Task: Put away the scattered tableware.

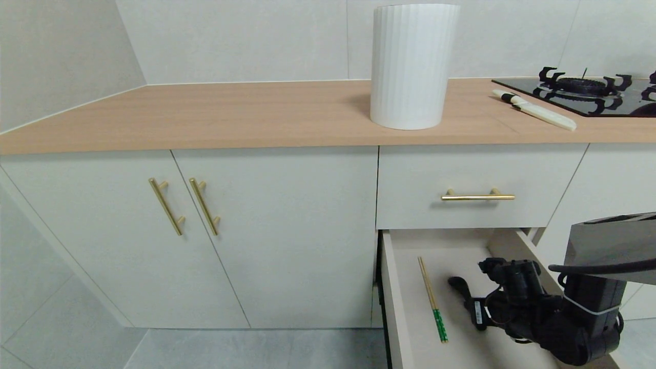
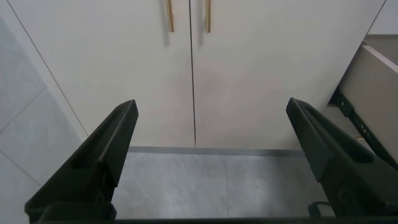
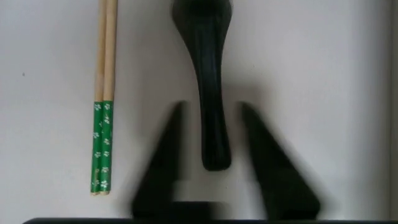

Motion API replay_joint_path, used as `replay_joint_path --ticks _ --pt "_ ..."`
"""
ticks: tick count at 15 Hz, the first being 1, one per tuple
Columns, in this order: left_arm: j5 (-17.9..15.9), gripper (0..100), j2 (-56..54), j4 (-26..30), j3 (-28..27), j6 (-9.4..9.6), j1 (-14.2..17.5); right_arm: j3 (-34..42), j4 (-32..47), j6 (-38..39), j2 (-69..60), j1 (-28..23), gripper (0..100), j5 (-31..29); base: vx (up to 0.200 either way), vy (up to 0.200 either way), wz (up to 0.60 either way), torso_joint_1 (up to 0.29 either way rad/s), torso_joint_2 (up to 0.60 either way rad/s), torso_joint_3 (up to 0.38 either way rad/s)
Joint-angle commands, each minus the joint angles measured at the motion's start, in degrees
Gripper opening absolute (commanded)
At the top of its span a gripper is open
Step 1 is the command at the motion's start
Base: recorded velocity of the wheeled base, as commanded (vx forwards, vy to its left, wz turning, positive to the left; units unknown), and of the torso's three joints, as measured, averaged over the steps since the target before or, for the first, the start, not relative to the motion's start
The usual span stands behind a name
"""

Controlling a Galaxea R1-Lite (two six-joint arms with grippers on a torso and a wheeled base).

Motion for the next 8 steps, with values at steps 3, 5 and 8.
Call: replay_joint_path --ticks 3,5,8 --pt "0.0 100 0.0 0.0 0.0 -0.02 0.0 0.0 0.0 0.0 0.0 0.0 100 0.0 0.0 0.0 0.0 0.0 0.0 0.0" --pt "0.0 100 0.0 0.0 0.0 -0.02 0.0 0.1 0.0 0.0 -0.2 0.0 100 0.0 0.0 0.0 0.0 0.0 0.0 0.0" --pt "0.0 100 0.0 0.0 0.0 -0.02 0.0 0.5 0.0 0.0 -1.8 0.0 100 0.0 0.0 0.0 0.0 0.0 0.0 0.0"
